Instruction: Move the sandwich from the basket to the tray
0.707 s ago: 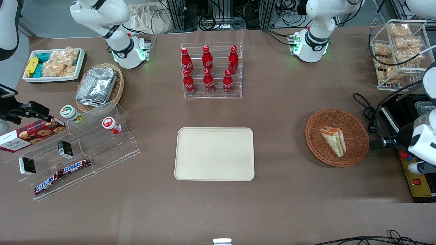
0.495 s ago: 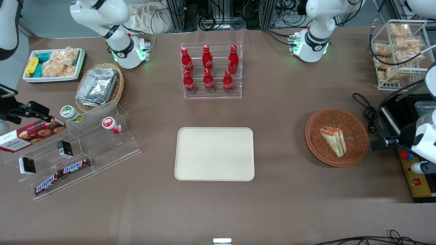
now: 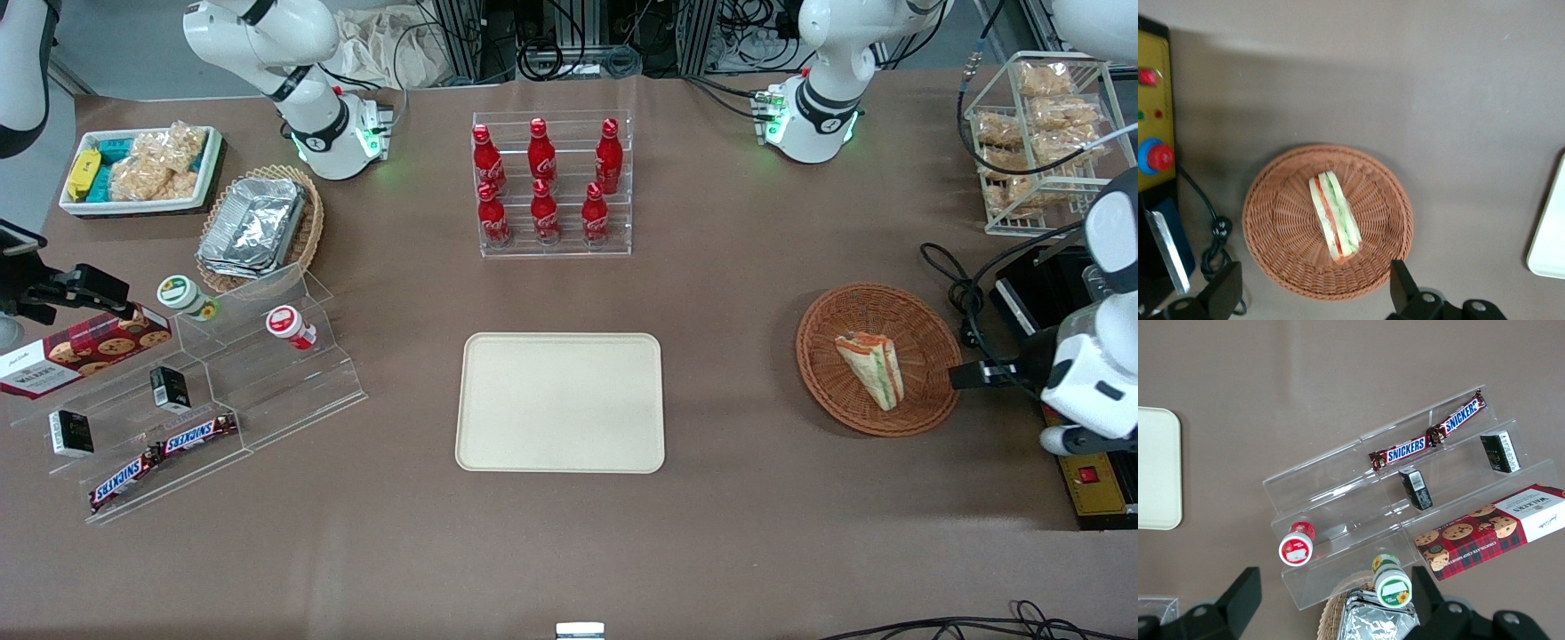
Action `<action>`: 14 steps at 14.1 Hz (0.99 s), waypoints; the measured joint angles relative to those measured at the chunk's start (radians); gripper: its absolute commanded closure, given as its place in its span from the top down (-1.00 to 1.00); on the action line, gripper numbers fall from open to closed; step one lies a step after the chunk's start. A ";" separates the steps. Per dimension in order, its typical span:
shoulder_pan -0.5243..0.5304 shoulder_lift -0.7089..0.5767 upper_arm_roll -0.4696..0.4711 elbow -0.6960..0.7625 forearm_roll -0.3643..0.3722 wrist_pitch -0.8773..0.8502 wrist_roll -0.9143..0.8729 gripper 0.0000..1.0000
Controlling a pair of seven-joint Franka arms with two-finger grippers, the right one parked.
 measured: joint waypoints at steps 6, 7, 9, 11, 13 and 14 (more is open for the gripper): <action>-0.001 0.016 0.000 -0.227 0.000 0.127 -0.180 0.98; 0.000 0.021 0.000 -0.264 0.000 0.177 -0.220 0.98; 0.001 0.038 0.001 -0.332 0.000 0.274 -0.295 0.97; 0.003 0.061 0.005 -0.384 0.001 0.332 -0.330 0.97; 0.004 0.082 0.011 -0.417 0.001 0.374 -0.338 0.97; 0.005 0.088 0.015 -0.430 0.003 0.394 -0.339 0.97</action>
